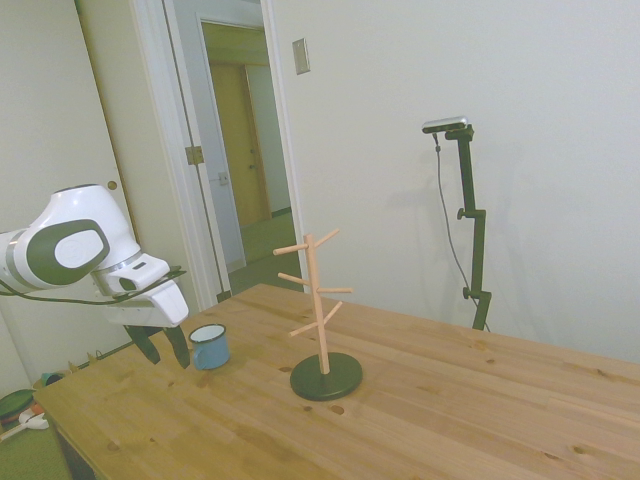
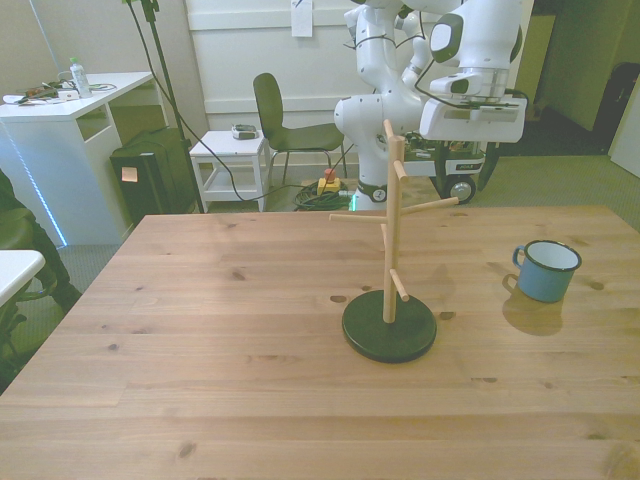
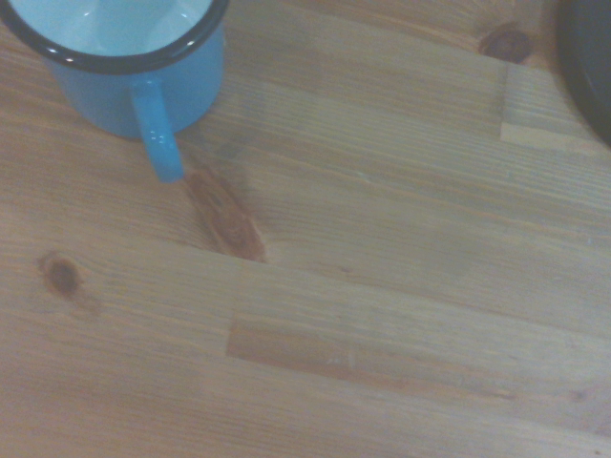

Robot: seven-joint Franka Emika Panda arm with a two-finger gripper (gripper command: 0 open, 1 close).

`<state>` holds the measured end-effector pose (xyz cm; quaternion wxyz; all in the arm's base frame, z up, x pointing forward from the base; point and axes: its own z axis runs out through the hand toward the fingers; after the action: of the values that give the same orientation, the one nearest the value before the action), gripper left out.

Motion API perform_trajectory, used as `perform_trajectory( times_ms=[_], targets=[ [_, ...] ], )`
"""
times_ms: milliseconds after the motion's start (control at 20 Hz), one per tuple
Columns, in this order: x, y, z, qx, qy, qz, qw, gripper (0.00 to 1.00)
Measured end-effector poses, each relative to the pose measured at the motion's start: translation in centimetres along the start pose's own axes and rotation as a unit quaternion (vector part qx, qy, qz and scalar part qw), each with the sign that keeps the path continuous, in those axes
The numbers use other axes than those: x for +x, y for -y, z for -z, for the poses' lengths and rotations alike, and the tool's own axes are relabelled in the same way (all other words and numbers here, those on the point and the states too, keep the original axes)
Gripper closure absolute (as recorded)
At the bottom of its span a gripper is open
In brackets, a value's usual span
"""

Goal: Hang the mug

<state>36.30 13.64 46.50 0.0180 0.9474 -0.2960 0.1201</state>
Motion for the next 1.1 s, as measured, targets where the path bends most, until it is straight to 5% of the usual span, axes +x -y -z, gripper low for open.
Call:
perform_trajectory(
  times_ms=[500, 1100],
  targets=[
    [-0.1, 5.1, 1.4, -0.023, -0.019, 0.023, 0.9993, 0.00],
    [2.7, 20.6, -2.5, -0.044, 0.011, 0.068, 0.9966, 0.00]
  ],
)
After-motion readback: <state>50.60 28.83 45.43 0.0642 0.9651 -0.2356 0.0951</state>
